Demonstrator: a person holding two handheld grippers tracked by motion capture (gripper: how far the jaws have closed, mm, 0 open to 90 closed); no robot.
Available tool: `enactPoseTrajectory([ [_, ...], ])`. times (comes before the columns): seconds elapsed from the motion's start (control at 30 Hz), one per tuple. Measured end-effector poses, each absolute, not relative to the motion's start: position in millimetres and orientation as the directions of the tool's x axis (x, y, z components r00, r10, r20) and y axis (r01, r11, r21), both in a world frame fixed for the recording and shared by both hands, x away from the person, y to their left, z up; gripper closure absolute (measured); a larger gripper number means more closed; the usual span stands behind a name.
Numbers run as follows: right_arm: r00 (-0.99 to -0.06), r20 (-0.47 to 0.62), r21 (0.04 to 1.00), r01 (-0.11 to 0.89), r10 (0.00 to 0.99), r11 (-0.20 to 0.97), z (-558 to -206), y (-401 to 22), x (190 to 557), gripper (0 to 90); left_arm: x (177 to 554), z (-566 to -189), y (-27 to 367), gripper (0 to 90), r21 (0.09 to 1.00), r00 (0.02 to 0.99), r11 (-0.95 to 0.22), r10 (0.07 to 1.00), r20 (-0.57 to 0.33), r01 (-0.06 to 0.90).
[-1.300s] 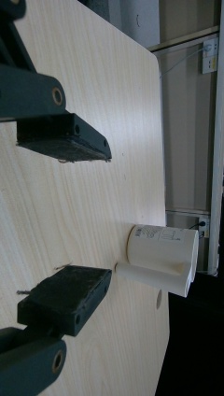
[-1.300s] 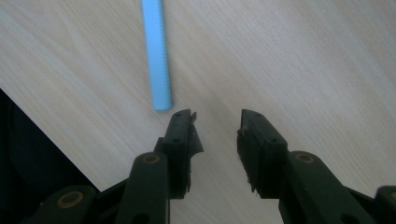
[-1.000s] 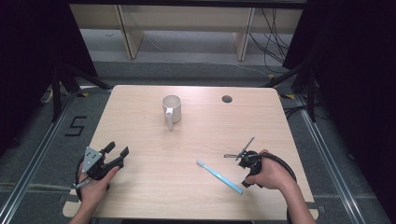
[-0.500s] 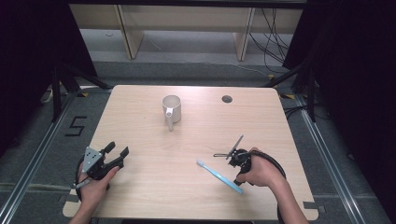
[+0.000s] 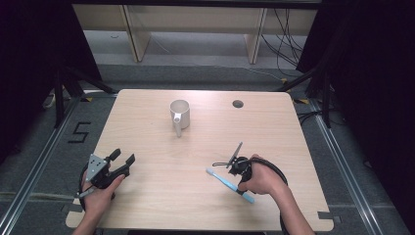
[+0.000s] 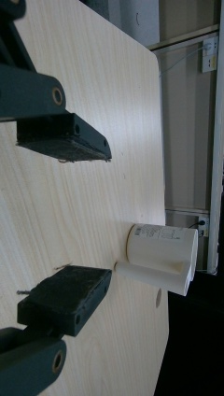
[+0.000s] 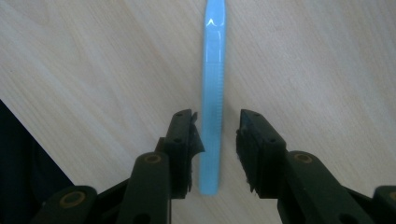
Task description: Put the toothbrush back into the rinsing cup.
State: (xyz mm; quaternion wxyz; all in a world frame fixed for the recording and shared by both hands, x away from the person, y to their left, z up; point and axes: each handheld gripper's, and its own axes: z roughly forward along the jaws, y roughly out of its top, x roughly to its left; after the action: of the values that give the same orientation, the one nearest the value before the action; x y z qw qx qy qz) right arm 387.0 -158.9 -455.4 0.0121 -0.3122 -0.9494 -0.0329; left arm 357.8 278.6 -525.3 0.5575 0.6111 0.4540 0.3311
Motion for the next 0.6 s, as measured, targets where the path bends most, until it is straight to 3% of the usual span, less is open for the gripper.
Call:
enactPoseTrajectory([
  [0.6,-0.814,0.037,0.006,0.581,0.58,0.814,-465.7,-144.9,392.8,67.4,357.5,-525.0,278.9,35.6,0.981,0.367,0.034,0.924,-0.104,0.192],
])
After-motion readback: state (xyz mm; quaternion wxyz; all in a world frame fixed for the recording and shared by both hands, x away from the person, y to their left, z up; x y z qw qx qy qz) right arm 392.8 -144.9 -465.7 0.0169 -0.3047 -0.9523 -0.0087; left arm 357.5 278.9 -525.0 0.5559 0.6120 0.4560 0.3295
